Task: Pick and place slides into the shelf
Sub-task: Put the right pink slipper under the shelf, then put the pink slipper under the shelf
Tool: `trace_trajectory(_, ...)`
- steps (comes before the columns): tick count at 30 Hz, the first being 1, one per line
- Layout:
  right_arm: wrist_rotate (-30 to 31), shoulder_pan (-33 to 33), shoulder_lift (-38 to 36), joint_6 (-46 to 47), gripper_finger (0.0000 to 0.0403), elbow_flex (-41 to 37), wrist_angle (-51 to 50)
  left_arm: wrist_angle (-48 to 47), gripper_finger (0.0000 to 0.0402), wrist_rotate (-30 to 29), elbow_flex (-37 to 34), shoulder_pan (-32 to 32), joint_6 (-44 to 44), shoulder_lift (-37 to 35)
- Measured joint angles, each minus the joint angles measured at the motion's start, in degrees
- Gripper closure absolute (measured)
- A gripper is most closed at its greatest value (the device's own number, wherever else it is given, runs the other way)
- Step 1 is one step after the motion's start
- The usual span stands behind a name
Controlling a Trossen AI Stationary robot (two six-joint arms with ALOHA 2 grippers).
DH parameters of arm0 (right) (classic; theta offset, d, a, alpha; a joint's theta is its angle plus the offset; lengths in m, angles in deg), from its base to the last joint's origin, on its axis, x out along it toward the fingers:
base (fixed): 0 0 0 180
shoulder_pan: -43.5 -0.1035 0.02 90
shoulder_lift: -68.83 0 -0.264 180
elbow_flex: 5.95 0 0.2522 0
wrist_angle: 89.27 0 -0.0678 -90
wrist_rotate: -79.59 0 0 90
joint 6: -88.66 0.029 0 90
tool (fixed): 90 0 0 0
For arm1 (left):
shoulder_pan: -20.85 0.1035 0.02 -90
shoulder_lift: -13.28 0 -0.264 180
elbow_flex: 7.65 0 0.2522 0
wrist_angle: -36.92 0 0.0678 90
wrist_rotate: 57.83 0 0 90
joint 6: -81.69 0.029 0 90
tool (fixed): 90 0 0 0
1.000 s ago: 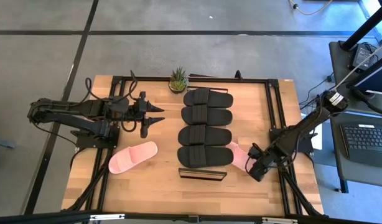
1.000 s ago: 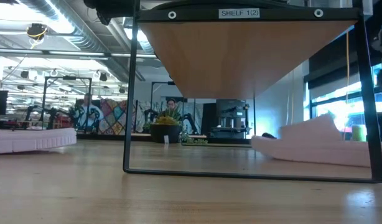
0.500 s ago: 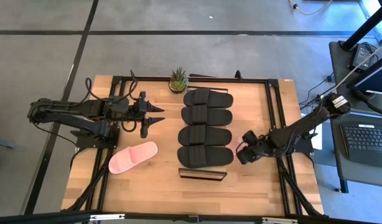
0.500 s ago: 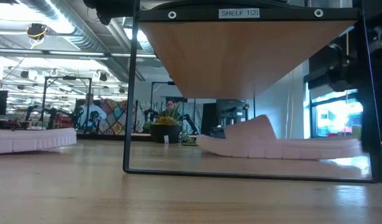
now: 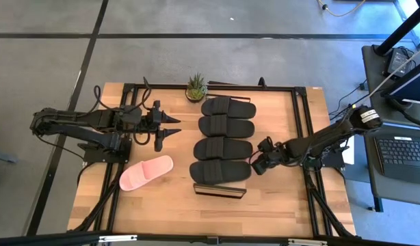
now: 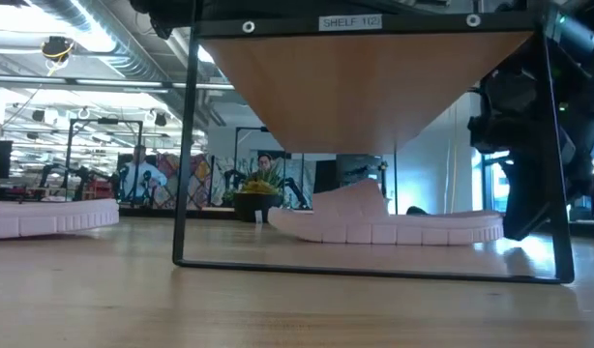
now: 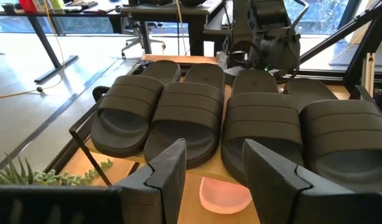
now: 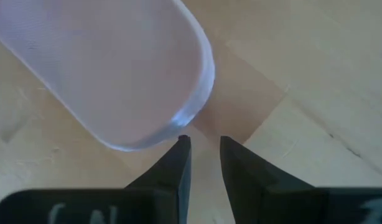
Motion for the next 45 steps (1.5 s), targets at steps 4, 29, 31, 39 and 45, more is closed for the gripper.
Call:
trace_trajectory(4,-0.01,-0.04,-1.1,-0.63,0.0316,0.0,-0.13,-0.03,0.0253,0.01,0.0,0.02,-0.02,0.0)
trace_trajectory(29,0.69,-3.44,-35.38,-3.92,0.0316,0.0,-5.8,-0.02,0.0253,0.07,0.0,-1.62,-5.01,0.0)
trace_trajectory(31,2.6,-3.44,-38.15,-5.73,0.0316,0.0,-4.99,-0.02,0.0253,0.09,0.0,-2.23,-6.04,0.0)
trace_trajectory(39,9.12,-3.42,-48.33,-17.86,0.0316,0.0,12.1,0.09,0.0253,0.11,0.0,-5.0,-12.41,0.0)
trace_trajectory(45,9.04,-3.32,-53.84,-29.99,0.0316,0.07,16.92,0.02,0.0253,2.5,0.0,-6.72,-20.49,0.0)
